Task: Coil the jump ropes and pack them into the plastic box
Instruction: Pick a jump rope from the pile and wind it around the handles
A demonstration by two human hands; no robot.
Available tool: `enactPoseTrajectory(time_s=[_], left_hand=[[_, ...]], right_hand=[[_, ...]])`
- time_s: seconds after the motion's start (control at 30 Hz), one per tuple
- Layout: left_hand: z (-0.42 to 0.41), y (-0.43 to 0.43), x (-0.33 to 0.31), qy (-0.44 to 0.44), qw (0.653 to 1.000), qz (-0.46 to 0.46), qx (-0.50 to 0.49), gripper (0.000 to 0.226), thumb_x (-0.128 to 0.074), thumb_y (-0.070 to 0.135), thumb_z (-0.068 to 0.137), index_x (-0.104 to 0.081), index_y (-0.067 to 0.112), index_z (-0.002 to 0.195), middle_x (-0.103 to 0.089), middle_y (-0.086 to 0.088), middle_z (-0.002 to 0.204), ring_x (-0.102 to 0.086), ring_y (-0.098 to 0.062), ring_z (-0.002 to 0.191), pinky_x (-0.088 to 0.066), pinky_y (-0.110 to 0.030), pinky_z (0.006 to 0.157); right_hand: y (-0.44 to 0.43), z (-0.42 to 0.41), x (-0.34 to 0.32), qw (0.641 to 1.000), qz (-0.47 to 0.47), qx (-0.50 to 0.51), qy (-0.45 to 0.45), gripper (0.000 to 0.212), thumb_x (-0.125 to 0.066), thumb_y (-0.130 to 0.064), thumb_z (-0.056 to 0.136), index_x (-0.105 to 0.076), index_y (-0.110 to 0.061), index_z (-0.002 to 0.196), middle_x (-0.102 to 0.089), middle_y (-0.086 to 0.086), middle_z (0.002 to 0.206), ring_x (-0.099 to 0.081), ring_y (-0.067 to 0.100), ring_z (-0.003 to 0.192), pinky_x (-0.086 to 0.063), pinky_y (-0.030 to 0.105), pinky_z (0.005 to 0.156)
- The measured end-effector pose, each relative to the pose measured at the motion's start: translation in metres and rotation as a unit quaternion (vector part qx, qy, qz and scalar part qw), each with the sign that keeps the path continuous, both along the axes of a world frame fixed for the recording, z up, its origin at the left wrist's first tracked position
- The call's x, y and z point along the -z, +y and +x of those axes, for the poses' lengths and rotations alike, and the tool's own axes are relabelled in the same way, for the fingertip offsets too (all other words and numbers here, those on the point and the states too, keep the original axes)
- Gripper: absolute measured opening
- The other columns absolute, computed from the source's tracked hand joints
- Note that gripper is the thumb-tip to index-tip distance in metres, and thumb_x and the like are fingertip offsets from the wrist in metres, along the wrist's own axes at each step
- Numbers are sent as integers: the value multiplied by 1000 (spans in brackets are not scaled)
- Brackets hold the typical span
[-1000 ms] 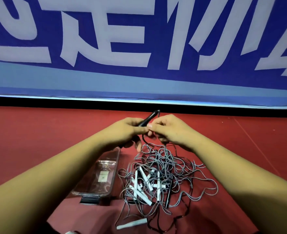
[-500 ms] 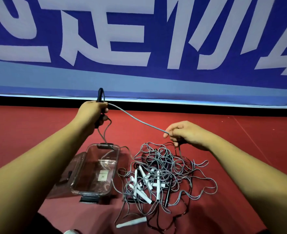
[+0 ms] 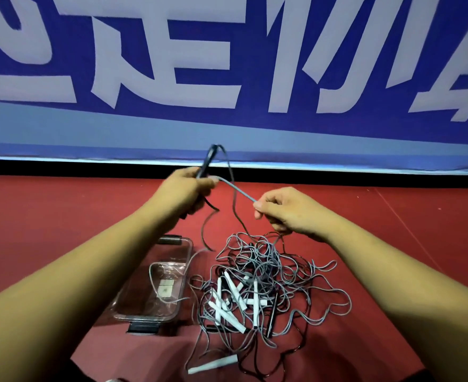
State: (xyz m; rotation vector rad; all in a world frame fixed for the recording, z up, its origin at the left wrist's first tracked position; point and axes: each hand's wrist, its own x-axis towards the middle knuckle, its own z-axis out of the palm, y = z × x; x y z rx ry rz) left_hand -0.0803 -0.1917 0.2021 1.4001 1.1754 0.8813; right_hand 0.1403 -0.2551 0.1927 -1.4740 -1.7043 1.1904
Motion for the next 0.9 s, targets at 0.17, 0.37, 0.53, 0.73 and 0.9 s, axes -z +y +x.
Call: enactPoseTrajectory(time_s=[0.17, 0.37, 0.53, 0.73, 0.9], left_hand=[[-33, 18, -3, 32, 991, -2, -130, 17, -62, 11, 91, -54, 14, 76, -49, -2, 59, -39, -9, 30, -20, -14, 35], [-23, -4, 0, 197, 974, 111, -2, 8, -61, 12, 94, -66, 12, 100, -64, -4, 62, -62, -13, 39, -31, -17, 34], [13, -32, 0, 103, 977, 24, 185, 12, -59, 21, 98, -66, 12, 94, -64, 2, 60, -52, -11, 40, -26, -16, 34], [1, -3, -6, -72, 996, -9, -43, 27, -57, 12, 97, -48, 15, 71, -41, -1, 56, -28, -8, 35, -19, -14, 37], [-35, 21, -1, -51, 985, -18, -165, 29, -54, 15, 96, -45, 18, 69, -39, -3, 60, -29, -11, 37, -18, -12, 37]], right_hand=[[-1, 28, 20, 997, -61, -11, -55, 22, -50, -17, 100, -65, -8, 88, -52, 3, 60, -61, 20, 63, -48, 36, 70], [-5, 7, 13, 998, -60, -8, -27, 24, -47, -20, 102, -65, -6, 97, -40, -3, 55, -33, 8, 42, -30, 20, 43], [-1, -19, -3, 1000, -2, 1, 21, 23, -47, -15, 100, -65, -13, 86, -40, -3, 53, -31, 7, 39, -26, 19, 42], [2, 17, 12, 998, 4, -22, -66, 29, -53, -26, 99, -65, -6, 82, -53, 3, 58, -56, 17, 54, -43, 26, 58], [1, 53, 51, 989, -129, -17, -76, 24, -52, -19, 100, -58, -6, 81, -54, 7, 63, -67, 22, 65, -47, 33, 67]])
